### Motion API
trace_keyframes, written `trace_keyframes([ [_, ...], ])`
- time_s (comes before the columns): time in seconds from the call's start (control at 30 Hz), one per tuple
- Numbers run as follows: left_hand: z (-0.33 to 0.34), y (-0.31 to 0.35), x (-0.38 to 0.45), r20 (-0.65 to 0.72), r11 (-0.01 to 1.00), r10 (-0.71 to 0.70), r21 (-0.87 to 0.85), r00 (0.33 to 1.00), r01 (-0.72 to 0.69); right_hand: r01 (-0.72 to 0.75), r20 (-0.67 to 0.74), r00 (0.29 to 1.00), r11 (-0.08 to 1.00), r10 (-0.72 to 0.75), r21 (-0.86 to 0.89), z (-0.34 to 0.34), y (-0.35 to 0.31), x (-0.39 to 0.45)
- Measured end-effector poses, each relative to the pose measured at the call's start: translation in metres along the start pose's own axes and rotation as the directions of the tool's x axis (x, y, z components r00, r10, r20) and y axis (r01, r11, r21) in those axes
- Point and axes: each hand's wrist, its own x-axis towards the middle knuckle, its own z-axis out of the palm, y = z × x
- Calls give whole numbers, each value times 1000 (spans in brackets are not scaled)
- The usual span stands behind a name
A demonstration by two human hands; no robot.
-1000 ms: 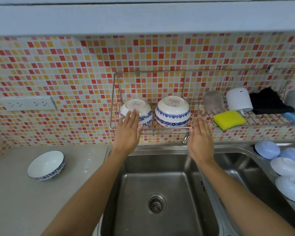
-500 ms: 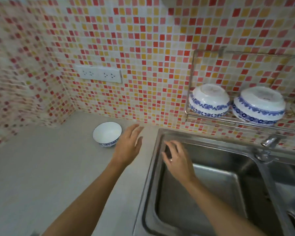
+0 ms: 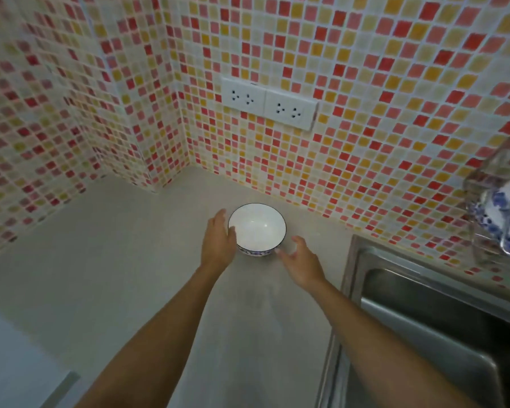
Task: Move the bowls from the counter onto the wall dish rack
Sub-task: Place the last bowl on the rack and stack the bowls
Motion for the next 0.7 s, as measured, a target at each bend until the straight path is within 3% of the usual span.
trace_keyframes([
  [0.23, 34, -17, 50, 120, 964, -253, -53, 960, 261, -266, 69, 963, 956, 259, 127, 27, -6, 55],
  [0.4, 48, -29, 55, 188, 913, -373, -99, 909, 395, -346, 136, 938, 902, 320, 257, 41, -7, 68],
  [0.7, 44, -13, 36, 237, 927, -303, -150, 923, 343, -340, 150, 940, 857, 305, 388, 29, -8, 47],
])
